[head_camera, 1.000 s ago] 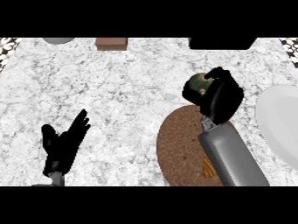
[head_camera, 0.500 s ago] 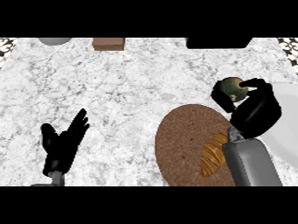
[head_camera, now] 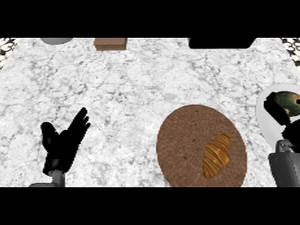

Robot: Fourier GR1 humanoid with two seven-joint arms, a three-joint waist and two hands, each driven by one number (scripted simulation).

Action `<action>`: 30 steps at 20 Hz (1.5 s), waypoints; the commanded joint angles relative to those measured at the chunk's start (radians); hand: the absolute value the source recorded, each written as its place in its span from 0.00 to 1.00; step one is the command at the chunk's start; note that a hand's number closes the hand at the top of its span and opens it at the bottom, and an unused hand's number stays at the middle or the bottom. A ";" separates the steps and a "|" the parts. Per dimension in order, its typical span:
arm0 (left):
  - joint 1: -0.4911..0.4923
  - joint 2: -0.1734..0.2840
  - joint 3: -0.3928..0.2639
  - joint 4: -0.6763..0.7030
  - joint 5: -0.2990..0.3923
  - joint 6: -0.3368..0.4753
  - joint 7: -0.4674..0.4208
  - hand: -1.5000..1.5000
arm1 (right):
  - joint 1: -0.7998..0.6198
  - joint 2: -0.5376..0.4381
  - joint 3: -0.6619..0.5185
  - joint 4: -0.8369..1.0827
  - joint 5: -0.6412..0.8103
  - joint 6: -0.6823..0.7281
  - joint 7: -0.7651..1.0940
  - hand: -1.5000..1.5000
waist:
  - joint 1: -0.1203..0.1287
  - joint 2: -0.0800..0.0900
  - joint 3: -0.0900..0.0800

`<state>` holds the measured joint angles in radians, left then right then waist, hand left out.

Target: Pick the squash from the placemat and place it in the plate

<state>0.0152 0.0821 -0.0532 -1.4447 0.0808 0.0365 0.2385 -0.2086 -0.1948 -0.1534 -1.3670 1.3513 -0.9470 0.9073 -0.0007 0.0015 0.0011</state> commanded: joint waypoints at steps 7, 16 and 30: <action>0.017 0.009 0.025 0.031 0.010 -0.028 -0.051 0.50 | 0.011 -0.280 -0.058 0.282 -0.592 -0.230 -0.351 1.00 | 0.007 0.001 0.001; 0.004 -0.012 -0.002 0.022 -0.011 -0.017 -0.037 0.50 | -0.057 -0.368 -0.103 0.577 -0.858 0.125 -0.472 0.00 | 0.023 0.007 0.004; 0.001 0.008 0.013 0.013 -0.008 -0.025 -0.011 0.50 | -0.131 -0.277 -0.493 0.641 -1.348 0.202 -1.301 0.00 | 0.002 0.003 0.004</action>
<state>0.0208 0.0835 -0.0445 -1.4459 0.0808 0.0102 0.2321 -0.3457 -0.5035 -0.5354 -0.7084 0.1282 -0.7653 -0.2151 0.0124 0.0064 0.0066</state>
